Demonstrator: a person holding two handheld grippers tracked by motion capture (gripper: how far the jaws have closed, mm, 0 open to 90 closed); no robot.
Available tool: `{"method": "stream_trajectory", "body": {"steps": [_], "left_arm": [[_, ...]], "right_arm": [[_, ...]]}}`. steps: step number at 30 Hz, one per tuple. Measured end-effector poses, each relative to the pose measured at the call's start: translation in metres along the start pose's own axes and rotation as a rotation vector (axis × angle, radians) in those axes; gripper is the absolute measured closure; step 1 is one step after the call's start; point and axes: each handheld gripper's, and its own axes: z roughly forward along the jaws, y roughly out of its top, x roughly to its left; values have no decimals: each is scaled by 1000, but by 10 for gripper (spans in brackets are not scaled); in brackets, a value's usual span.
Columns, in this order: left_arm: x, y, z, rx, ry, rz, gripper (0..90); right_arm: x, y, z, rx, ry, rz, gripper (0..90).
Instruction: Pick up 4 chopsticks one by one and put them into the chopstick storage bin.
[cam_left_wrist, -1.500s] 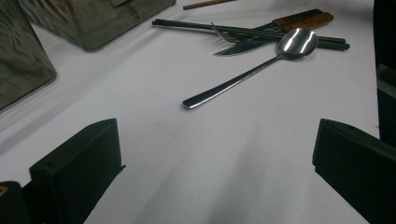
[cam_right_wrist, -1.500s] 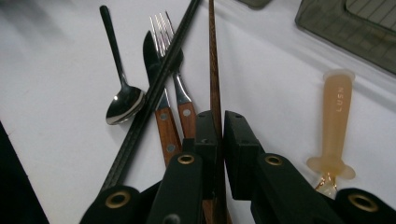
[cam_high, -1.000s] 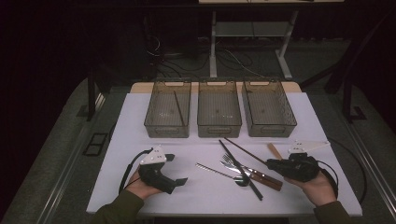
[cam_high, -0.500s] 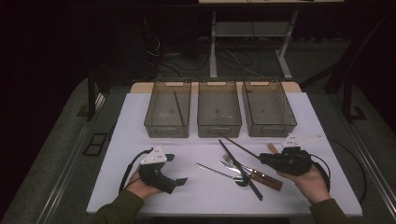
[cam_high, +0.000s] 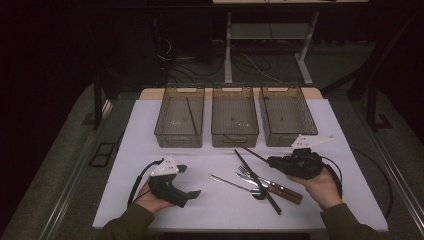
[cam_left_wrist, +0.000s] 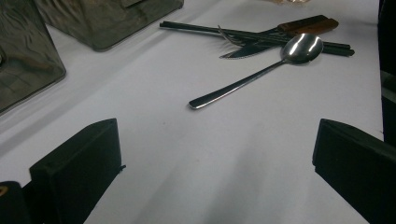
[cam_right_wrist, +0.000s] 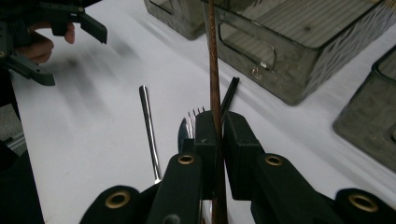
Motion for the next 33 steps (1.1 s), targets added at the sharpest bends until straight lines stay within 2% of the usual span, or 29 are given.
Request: {"method": "stream_trajectory", "body": {"steps": [9,18,24,33], "left_arm": [[0,0,0,4,0,-2,2],[1,0,1,4,2,1,2],[2,0,1,6,8,-3,2],[1,0,1,14,11,10,2]], "right_arm": [[4,16,13,-7,4,2,839],[8,34,28,-8,5,-22,839],[9,46,44,5,0,-29,839],[9,72,68,11,-45,-26,839]]}}
